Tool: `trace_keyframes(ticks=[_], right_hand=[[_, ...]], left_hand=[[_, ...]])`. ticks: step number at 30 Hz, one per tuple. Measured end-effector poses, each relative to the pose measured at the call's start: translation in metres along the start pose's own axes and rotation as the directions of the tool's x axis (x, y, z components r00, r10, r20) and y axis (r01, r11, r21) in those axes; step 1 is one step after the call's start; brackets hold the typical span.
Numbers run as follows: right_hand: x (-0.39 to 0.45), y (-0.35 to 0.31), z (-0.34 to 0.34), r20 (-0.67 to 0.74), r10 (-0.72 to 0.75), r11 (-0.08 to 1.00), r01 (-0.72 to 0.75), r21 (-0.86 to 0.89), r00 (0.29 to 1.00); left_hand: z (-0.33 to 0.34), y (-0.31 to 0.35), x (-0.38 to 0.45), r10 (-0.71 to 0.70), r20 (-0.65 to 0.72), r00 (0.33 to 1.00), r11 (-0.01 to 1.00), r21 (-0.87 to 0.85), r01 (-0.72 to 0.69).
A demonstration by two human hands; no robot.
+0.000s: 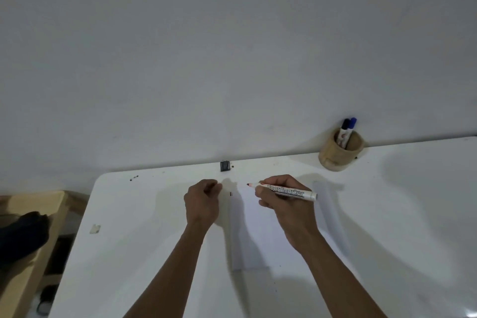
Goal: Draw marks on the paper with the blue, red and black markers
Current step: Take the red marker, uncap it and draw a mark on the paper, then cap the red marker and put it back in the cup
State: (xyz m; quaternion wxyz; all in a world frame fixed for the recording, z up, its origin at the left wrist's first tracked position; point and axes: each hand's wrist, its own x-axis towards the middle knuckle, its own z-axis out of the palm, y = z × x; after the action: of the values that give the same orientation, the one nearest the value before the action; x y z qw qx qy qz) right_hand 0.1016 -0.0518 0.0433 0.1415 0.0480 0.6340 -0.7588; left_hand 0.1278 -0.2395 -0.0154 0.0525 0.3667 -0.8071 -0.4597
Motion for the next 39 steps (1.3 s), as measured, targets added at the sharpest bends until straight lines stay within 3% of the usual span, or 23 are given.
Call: trace_keyframes(ticks=[3,6,11,14,23,34,39], right_hand=[[-0.008,-0.016,0.007,0.003,-0.047,0.999,0.047,0.001,0.999],[-0.016,-0.033,0.016,0.029,-0.132,0.991,0.133,-0.025,0.991],[-0.033,-0.054,0.031,0.059,-0.248,0.965,0.252,-0.068,0.967],[-0.042,-0.056,0.034,0.068,-0.246,0.962,0.252,-0.106,0.967],[-0.057,-0.049,0.036,0.071,-0.204,0.959,0.214,-0.186,0.976],[-0.061,-0.045,0.015,-0.004,-0.034,0.999,0.033,-0.033,0.999],[-0.060,-0.057,-0.022,-0.096,0.070,0.986,-0.054,0.156,0.993]], left_hand=[[-0.017,0.024,-0.026,-0.061,0.036,0.997,0.957,-0.281,0.069],[-0.035,0.045,-0.049,-0.055,0.170,0.984,0.816,-0.560,0.142],[-0.059,0.062,-0.075,0.034,0.313,0.949,0.640,-0.736,0.220],[-0.065,0.063,-0.085,0.054,0.324,0.944,0.598,-0.768,0.230],[-0.064,0.057,-0.102,0.097,0.349,0.932,0.630,-0.747,0.214],[-0.045,0.062,-0.101,0.143,0.319,0.937,0.747,-0.655,0.109],[-0.025,0.074,-0.096,0.160,0.355,0.921,0.749,-0.652,0.121]])
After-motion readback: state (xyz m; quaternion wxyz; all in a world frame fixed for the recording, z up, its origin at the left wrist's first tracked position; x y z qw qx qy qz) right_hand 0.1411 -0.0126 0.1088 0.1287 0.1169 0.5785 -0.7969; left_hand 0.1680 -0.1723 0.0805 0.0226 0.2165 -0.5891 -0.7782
